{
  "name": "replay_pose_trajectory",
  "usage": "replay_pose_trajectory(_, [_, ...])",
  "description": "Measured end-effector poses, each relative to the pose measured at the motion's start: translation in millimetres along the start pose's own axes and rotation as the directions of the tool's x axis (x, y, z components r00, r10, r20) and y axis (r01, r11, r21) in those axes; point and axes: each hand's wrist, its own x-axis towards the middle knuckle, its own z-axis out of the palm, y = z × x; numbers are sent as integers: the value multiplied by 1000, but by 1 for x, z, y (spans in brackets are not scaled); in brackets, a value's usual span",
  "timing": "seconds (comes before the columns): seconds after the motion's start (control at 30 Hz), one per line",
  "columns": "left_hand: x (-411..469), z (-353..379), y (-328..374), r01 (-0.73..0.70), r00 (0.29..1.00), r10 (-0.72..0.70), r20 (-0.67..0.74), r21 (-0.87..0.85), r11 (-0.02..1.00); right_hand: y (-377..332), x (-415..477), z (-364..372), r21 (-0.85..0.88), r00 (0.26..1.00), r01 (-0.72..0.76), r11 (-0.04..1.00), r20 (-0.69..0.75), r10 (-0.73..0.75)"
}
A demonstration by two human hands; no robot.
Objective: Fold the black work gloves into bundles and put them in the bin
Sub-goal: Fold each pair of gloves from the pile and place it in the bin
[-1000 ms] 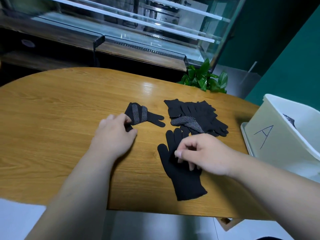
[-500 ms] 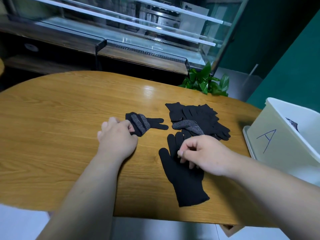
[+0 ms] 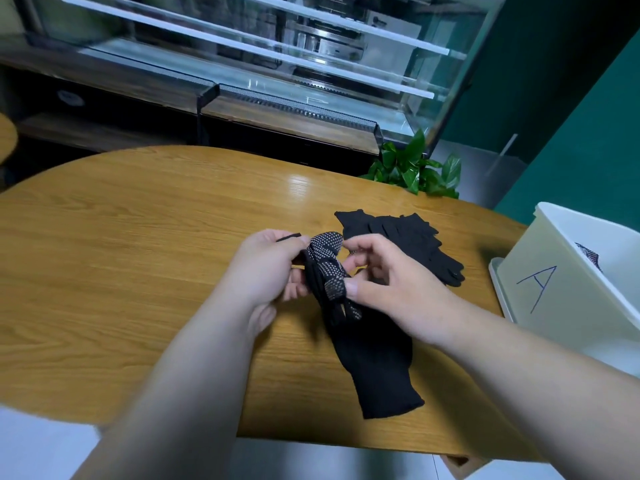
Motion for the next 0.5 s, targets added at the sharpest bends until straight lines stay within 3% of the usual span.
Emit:
replay_pose_trajectory(0.13, [-1,3,-1,44,999,-44,4,20,999,-8,2,5,-65,999,-42,997,10,43])
replay_pose_trajectory(0.23, [-2,4,-2,64,998,-64,9,32,997,-11,4,6,-154,996,-47,987,-81,35])
replay_pose_trajectory(0.37, [-7,-1,1,112,972,-140,189,155,982,-14,4,-2,35,992,-91,995,-79,93])
replay_pose_trajectory(0.5, [-10,-5,-1,26,965,-89,245,250,968,-16,4,-12,110,991,-115,987,-58,122])
